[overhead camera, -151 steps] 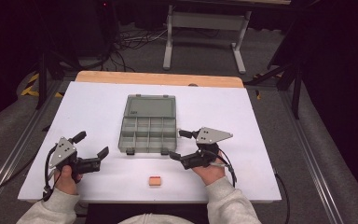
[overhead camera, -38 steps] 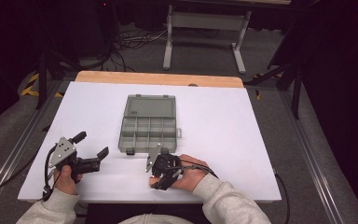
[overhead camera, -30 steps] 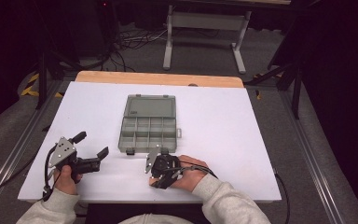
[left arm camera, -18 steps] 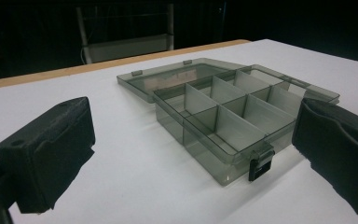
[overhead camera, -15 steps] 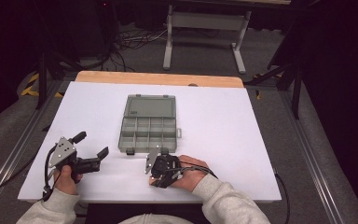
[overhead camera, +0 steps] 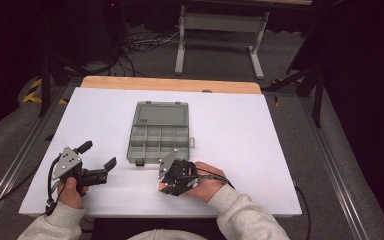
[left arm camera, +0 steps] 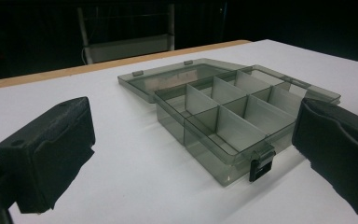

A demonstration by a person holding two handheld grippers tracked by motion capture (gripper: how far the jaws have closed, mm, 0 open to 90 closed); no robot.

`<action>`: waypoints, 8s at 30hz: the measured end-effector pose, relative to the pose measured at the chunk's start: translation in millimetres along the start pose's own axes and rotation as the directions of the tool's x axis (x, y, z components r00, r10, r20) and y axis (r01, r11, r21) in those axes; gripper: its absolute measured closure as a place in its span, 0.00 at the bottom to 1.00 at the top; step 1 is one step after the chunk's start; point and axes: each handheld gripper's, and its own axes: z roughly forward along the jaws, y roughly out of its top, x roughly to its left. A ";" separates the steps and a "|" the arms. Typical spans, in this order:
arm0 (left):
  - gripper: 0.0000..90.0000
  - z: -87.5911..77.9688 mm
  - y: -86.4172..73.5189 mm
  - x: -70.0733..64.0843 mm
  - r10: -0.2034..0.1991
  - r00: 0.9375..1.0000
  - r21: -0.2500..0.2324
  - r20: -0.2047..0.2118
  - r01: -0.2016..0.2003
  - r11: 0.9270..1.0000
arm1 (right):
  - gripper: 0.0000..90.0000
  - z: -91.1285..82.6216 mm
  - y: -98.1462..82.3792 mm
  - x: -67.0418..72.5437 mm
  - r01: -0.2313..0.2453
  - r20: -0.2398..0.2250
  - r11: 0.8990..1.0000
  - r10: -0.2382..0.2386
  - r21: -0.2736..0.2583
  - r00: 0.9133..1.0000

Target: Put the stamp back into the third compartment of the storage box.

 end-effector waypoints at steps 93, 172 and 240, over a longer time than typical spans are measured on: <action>0.00 -1.2 1.0 0.5 -0.002 1.000 -0.003 -0.003 0.002 1.000 | 0.73 -29.1 22.0 -127.9 -0.258 0.227 0.944 0.303 -0.208 0.926; 0.00 -0.9 1.1 0.2 0.002 1.000 -0.004 0.004 -0.002 1.000 | 0.66 6.6 12.7 -147.1 -0.298 0.216 0.950 0.311 -0.092 0.925; 0.00 -1.2 0.8 -1.3 0.005 1.000 0.002 -0.003 -0.005 1.000 | 0.00 -87.1 -25.1 -69.2 -0.239 0.240 0.863 0.371 -0.445 0.897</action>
